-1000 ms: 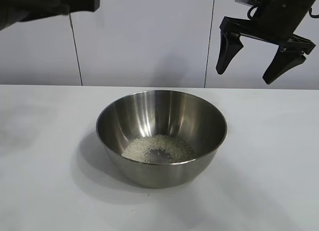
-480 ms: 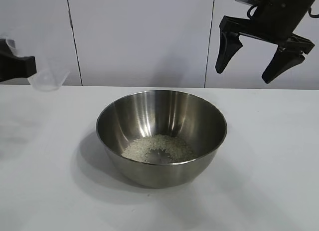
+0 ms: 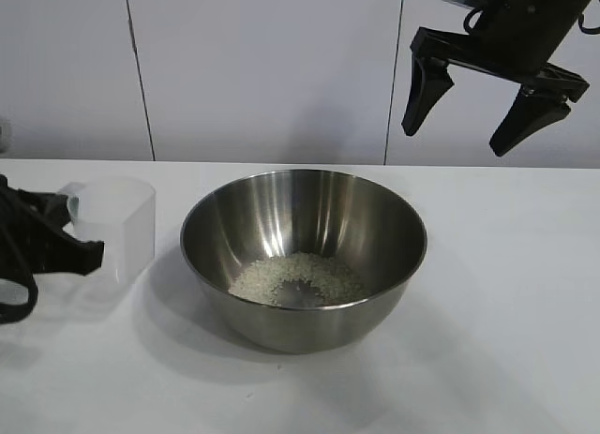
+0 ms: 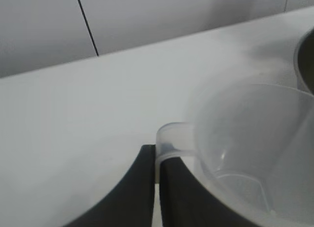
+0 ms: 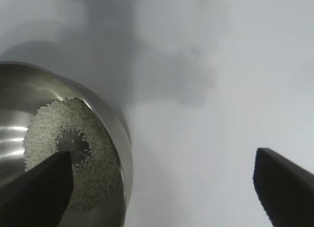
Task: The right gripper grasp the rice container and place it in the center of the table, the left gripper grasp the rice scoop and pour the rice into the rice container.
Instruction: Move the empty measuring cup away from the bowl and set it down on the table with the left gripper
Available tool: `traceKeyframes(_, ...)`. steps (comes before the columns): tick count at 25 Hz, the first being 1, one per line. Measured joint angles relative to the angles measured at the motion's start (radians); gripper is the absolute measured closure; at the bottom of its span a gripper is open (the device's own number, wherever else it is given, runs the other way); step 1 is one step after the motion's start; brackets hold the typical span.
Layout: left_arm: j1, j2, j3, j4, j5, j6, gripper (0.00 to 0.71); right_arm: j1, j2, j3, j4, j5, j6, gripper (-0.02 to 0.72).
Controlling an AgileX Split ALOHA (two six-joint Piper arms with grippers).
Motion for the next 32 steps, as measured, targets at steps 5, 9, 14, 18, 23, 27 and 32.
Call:
traceKeyframes(5, 0.000, 0.038, -0.050, 0.004, 0.001, -0.011, 0.698, 0.000, 0.000, 0.000, 0.000, 0.000, 0.000, 0.010)
traceKeyframes(9, 0.000, 0.052, -0.098, 0.004, -0.006, -0.012, 0.698, 0.000, 0.000, 0.000, 0.001, 0.000, 0.000, 0.010)
traceKeyframes(14, 0.000, 0.105, -0.114, 0.004, -0.012, -0.012, 0.698, 0.000, 0.000, 0.000, 0.001, -0.001, 0.000, 0.010)
traceKeyframes(18, 0.013, 0.121, -0.114, 0.005, -0.012, -0.014, 0.698, 0.000, 0.000, 0.000, 0.001, -0.001, 0.000, 0.010)
traceKeyframes(23, 0.053, 0.121, -0.116, 0.003, -0.014, -0.049, 0.698, 0.000, 0.000, 0.000, 0.001, -0.001, 0.000, 0.010)
traceKeyframes(27, 0.058, 0.121, -0.116, 0.005, -0.014, -0.061, 0.698, 0.000, 0.000, 0.000, 0.001, -0.001, 0.000, 0.010)
traceKeyframes(32, 0.058, 0.121, -0.113, 0.010, -0.015, -0.064, 0.684, 0.000, 0.000, 0.000, 0.001, -0.001, 0.000, 0.010)
